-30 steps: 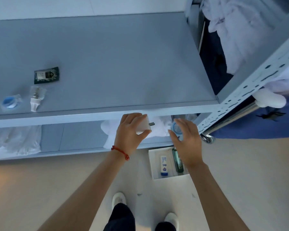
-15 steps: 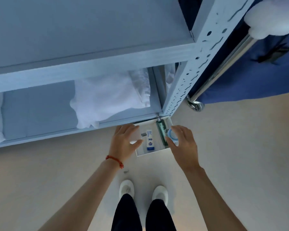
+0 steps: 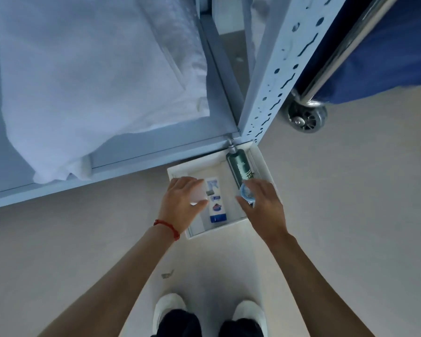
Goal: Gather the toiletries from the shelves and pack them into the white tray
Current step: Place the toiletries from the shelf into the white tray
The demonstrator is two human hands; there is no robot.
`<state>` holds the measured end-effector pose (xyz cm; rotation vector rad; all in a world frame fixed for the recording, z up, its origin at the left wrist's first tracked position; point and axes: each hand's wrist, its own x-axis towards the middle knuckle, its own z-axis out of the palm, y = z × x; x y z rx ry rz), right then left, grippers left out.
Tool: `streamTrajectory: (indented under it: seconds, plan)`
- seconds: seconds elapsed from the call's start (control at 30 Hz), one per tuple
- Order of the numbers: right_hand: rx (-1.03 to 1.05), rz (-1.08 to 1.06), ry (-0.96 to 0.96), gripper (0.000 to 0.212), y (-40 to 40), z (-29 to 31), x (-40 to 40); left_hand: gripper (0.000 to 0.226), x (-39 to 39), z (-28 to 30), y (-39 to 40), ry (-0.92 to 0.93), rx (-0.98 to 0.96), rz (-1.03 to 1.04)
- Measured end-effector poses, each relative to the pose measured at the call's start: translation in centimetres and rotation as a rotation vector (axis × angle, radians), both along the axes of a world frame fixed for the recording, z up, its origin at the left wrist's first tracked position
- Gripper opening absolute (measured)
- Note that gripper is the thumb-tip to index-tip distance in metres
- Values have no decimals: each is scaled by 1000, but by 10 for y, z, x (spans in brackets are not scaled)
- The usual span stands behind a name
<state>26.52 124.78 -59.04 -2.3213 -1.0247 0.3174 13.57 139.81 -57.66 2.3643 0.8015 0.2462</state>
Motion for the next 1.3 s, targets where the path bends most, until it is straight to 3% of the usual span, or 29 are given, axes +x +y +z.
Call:
streamTrajectory:
  seconds: [0.3,0.63,0.77,0.97,1.3]
  plan:
    - [14,101,-17,42,44,-132,6,47,16,-131,21,4,29,26]
    - [-113,221,-31,50,62,-167,11,50,35,-171,31,142,-47,93]
    - [-126,218,-12,53,60,-167,10,50,35,-174,31,191,-60,117]
    - [-21,204,-87,46,56,-154,10,50,32,-161,29,108,48,80]
    - [-148,177,-98,53,38,-27,-15,57,-10,-30,18,264,193,-21]
